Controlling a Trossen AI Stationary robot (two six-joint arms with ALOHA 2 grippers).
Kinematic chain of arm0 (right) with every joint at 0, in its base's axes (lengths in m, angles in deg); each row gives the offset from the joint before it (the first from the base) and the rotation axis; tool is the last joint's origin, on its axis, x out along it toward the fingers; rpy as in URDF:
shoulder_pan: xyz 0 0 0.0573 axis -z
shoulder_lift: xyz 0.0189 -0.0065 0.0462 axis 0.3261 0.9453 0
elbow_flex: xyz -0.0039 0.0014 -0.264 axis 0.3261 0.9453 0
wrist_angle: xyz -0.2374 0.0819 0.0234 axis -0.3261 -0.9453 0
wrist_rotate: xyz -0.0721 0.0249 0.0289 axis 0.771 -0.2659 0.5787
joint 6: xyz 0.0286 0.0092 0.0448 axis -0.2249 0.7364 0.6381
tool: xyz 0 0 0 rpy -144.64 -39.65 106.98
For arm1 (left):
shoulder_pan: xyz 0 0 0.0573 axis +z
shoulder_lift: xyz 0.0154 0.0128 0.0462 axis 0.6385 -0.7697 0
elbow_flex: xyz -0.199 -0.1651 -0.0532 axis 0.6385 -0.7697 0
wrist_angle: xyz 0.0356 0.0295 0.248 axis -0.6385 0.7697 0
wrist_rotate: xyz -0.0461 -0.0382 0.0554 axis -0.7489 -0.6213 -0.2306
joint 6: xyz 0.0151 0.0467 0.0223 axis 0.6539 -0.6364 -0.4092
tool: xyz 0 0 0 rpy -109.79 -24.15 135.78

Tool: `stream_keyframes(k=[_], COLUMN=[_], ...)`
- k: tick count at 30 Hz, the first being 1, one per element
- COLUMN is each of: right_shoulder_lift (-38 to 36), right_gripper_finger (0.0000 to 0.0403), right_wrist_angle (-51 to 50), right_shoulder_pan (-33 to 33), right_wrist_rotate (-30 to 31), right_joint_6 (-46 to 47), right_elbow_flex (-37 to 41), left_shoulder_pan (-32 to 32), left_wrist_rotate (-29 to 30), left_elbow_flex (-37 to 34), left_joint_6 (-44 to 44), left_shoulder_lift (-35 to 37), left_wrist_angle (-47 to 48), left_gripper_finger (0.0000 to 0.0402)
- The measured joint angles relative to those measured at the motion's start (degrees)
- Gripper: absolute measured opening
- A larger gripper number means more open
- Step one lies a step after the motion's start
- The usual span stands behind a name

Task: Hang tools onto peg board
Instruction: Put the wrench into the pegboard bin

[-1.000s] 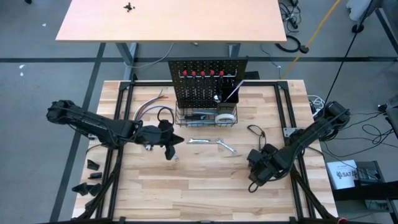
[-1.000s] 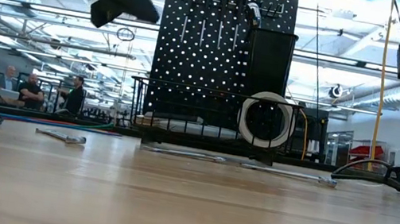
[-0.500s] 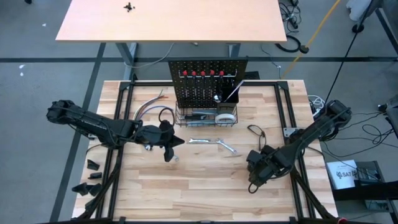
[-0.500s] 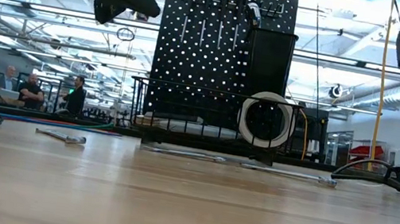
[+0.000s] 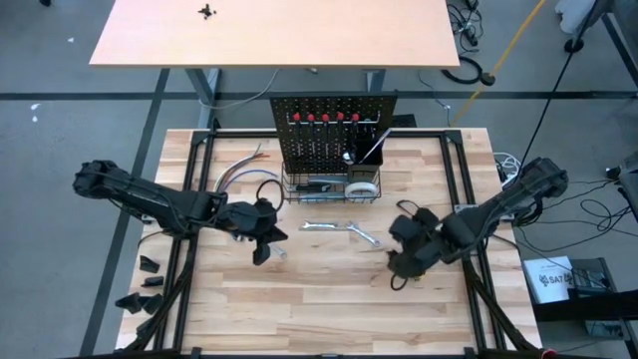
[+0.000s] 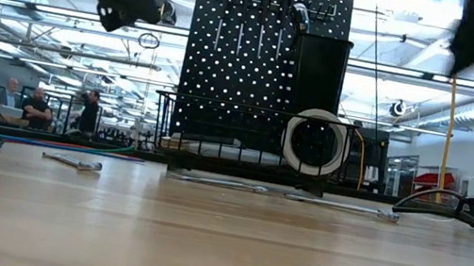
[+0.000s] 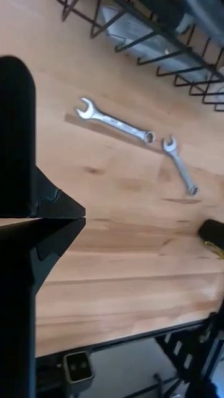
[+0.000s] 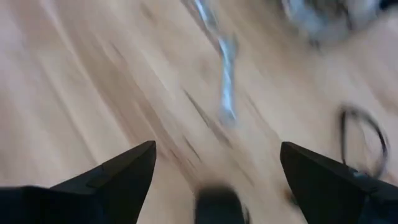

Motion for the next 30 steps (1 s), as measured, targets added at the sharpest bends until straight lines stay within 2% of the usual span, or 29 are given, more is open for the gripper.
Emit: stream_keyframes(k=[3, 7, 11, 16, 21, 27, 30], right_shoulder_lift=[0.1, 1.1, 5.9, 13.9, 22.3, 31.9, 36.6], right_gripper_finger=[0.0338, 0.0338, 0.0337, 0.0323, 0.0298, 0.0265, 0.0237], right_wrist_angle=[7.7, 25.3, 40.8, 54.2, 61.2, 61.7, 61.3], right_shoulder_pan=[2.4, 6.4, 10.2, 13.6, 15.7, 16.4, 16.7], right_wrist_rotate=[3.1, 4.0, 0.5, -4.3, -6.9, -5.0, -5.5], right_joint_6=[-6.5, -17.4, -28.0, -34.7, -40.5, -51.8, -55.8], right_elbow_flex=[-2.7, -2.9, -2.9, -2.9, -4.4, -14.4, -19.2], left_shoulder_pan=[-0.9, -2.1, -2.5, -2.5, -2.5, -2.5, -2.5], left_wrist_rotate=[-0.3, -0.3, 0.6, 1.8, 1.8, 2.9, 3.3], left_elbow_flex=[0.0, 0.0, 0.0, -0.2, -1.0, -1.0, -1.0], left_joint_6=[0.1, 0.6, 2.4, 5.0, 5.1, 4.6, 3.8], left_shoulder_lift=[1.3, 3.4, 4.7, 4.8, 4.8, 4.8, 4.9], left_wrist_angle=[2.9, 6.5, 10.8, 18.0, 18.3, 19.4, 19.2], left_gripper_finger=[0.0000, 0.0000, 0.0000, 0.0000, 0.0000, 0.0000, 0.0000])
